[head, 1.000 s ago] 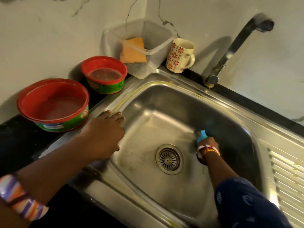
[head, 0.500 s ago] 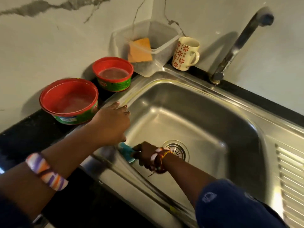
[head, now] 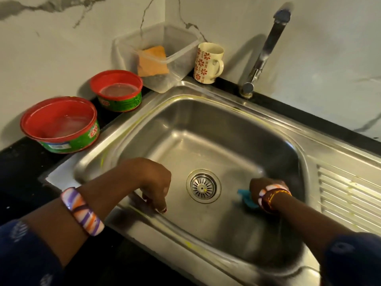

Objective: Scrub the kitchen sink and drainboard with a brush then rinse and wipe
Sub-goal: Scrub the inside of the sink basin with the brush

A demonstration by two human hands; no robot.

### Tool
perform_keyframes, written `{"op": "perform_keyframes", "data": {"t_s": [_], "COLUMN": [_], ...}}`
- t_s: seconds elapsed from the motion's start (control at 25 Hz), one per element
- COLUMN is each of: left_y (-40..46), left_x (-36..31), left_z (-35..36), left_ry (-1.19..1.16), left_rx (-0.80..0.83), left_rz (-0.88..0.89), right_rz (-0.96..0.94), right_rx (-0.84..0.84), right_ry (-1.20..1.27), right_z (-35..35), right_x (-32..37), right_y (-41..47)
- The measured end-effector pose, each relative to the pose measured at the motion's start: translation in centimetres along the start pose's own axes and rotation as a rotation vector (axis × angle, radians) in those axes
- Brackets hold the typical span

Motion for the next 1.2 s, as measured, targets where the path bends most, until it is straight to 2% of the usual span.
{"op": "perform_keyframes", "data": {"t_s": [0.12,0.24,0.28,0.44,0.52,0.6,0.72,0.8,0.88,0.96,1.04,1.12,1.2], "left_y": [-0.3,-1.0,-1.0,-1.0,-1.0,-1.0,-1.0,-0.9,-1.2,-2.0,-3.1,-4.5,-5.2], "left_x": [0.7,0.4,0.3,0.4,0.4,0.4,0.6,0.7,0.8,1.3,2.7,5.0,7.7], "left_z": [0.9,1.0,1.0,1.2,1.3,1.2,1.3,1.3,0.9,0.1,-0.9,-2.1,-3.4], "left_ry": [-0.038,-0.031,-0.034,-0.059,-0.051,-0.042,-0.027,-0.039,-0.025,0.025,0.049,0.102,0.106], "left_rx": [-0.056,-0.088,-0.1,-0.129,-0.126,-0.133,-0.144,-0.17,-0.235,-0.361,-0.56,-0.719,-0.792], "left_rz": [-0.024,-0.035,-0.036,-0.054,-0.055,-0.049,-0.062,-0.069,-0.081,-0.131,-0.181,-0.26,-0.405], "right_rz": [0.01,-0.086,-0.11,-0.127,-0.182,-0.172,-0.094,-0.077,-0.143,-0.189,-0.149,-0.126,-0.234], "right_rx": [-0.093,-0.164,-0.156,0.091,0.013,-0.063,0.071,0.029,-0.047,-0.001,0.066,0.076,0.009], "right_ry": [0.387,0.588,0.596,0.576,0.421,0.465,0.646,0.591,0.524,0.551,0.641,0.668,0.638], "right_z": [-0.1,0.8,0.8,0.3,0.2,0.6,1.0,0.7,0.2,0.2,-1.2,-4.8,-10.2], "right_x": [2.0,5.9,6.3,4.8,6.5,8.4,7.2,6.7,8.2,9.1,7.4,5.5,6.0], "right_y": [3.3,4.2,4.2,5.4,5.9,6.0,6.1,6.3,5.5,4.2,3.0,2.4,1.0]}}
Point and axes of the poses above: each hand's wrist, its own y-axis towards the middle knuckle, its own z-axis out of the palm, x = y × z, the point moved 2 cm from there along y, towards the middle knuckle, and after that the axes turned 5 degrees about -z, right-handed, at the moved point
